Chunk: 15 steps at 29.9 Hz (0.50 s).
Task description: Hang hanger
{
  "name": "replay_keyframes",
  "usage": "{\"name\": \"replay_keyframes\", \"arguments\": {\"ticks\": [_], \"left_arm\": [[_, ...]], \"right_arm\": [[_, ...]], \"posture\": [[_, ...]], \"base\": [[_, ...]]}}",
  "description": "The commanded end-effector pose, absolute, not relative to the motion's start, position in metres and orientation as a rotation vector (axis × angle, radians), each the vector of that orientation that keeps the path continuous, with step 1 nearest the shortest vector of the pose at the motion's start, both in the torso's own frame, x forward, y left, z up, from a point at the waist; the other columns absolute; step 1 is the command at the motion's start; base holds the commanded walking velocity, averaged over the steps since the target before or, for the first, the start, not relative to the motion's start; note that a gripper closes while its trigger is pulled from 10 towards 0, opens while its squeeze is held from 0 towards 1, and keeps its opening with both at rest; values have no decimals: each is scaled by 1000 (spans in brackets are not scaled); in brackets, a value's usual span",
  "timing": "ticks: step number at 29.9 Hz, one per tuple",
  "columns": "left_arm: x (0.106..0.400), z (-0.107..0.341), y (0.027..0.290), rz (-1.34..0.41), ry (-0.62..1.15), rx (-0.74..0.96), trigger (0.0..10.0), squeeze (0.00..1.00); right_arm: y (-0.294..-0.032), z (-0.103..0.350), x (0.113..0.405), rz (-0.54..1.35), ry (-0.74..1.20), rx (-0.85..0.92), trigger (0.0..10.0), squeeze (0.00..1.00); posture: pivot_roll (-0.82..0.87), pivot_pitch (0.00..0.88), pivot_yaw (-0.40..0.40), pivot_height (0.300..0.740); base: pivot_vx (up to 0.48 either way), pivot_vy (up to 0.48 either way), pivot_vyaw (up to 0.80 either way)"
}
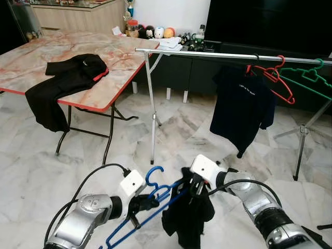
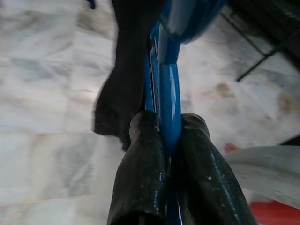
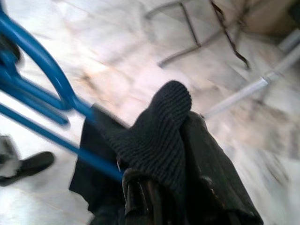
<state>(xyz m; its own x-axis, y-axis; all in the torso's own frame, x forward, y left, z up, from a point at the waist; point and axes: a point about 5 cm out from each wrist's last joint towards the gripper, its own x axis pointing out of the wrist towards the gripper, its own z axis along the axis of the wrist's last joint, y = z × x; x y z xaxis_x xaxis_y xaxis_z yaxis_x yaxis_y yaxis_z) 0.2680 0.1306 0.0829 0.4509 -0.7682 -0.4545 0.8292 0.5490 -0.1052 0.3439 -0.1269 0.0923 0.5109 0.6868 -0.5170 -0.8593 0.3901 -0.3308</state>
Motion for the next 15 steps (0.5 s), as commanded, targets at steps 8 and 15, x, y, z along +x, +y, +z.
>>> {"name": "replay_keyframes", "arguments": {"ticks": [8, 15], "left_arm": [[262, 90, 129, -1076, 497, 145, 10000, 0], [268, 91, 129, -1036, 475, 167, 10000, 0]], "right_arm": [[-128, 114, 355, 984, 228, -752, 10000, 0], [-113, 134, 350, 1135, 115, -608, 10000, 0]], "posture": [[117, 52, -8, 740], [118, 54, -10, 740]], "base": [[0, 0, 0], [0, 0, 0]]}}
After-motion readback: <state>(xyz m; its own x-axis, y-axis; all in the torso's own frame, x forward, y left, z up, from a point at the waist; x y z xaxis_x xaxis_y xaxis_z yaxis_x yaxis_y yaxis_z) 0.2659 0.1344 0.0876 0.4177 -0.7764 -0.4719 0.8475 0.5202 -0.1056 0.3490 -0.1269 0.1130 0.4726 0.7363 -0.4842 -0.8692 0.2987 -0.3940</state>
